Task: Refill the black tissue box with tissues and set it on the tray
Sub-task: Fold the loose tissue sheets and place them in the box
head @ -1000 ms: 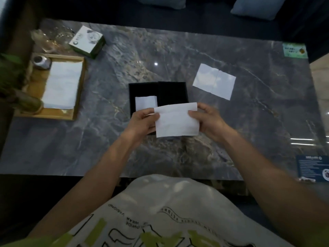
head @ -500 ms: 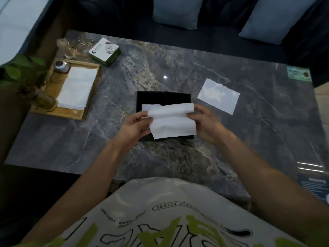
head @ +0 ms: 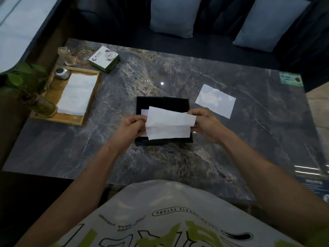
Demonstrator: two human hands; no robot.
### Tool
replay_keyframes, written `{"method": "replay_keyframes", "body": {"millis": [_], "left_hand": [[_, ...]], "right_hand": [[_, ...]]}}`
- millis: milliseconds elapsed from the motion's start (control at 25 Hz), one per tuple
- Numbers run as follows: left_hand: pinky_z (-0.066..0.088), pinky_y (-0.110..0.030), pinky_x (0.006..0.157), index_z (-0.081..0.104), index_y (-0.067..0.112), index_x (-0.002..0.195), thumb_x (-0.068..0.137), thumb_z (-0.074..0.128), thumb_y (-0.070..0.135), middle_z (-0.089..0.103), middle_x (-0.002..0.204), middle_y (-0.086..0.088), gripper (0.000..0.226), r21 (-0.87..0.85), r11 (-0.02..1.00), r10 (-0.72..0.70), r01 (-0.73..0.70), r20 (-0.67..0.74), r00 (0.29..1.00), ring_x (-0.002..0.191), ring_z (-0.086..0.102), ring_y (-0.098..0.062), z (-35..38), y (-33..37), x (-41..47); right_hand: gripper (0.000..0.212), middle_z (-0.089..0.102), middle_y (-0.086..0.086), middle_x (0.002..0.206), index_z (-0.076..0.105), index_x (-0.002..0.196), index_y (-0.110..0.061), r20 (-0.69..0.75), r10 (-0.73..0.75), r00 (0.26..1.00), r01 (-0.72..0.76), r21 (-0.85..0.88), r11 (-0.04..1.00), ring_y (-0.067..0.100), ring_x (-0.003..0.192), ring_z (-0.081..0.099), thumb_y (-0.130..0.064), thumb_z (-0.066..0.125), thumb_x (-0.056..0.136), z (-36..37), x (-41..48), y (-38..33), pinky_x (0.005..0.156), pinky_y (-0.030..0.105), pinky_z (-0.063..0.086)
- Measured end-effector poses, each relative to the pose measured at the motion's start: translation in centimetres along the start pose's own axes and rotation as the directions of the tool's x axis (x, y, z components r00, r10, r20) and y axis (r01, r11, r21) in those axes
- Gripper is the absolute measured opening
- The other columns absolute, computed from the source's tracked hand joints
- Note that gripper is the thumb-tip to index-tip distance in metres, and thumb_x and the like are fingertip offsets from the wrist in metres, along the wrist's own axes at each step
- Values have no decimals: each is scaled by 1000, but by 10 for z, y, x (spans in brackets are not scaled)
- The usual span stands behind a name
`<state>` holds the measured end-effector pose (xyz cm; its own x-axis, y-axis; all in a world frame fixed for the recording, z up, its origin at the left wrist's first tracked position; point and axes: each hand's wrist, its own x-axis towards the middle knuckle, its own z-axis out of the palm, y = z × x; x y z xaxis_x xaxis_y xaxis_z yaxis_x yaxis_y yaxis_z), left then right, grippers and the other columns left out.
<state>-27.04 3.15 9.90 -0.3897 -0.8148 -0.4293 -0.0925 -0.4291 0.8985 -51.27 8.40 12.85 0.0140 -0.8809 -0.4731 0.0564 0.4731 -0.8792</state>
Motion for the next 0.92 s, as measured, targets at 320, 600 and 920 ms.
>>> {"method": "replay_keyframes", "body": {"millis": [320,600,920], "left_hand": [[54,-41,78,64,13,78,92,45,26,71,79,0,27,-194,978,-108,74,-171,979,75,65,-23,1,4,4],[51,-28,68,78,18,76,100,41,37,71,101,-20,48,-55,997,36,-45,-165,986,83,64,-23,4,10,0],[57,-27,66,69,18,104,85,69,5,69,94,-6,23,47,992,125,-121,-113,986,86,66,-16,-1,-2,-7]], "right_hand": [[47,61,-1,75,64,59,-17,-85,7,996,-7,6,1000,8,67,60,9,41,91,9,8,3,59,21,53],[32,72,-4,79,73,74,-8,-46,-79,996,74,-106,992,13,85,65,3,48,90,11,12,-5,76,27,54],[35,68,1,94,65,107,-17,-11,-182,983,171,-277,945,10,84,64,8,66,82,16,15,-3,72,21,53]]}}
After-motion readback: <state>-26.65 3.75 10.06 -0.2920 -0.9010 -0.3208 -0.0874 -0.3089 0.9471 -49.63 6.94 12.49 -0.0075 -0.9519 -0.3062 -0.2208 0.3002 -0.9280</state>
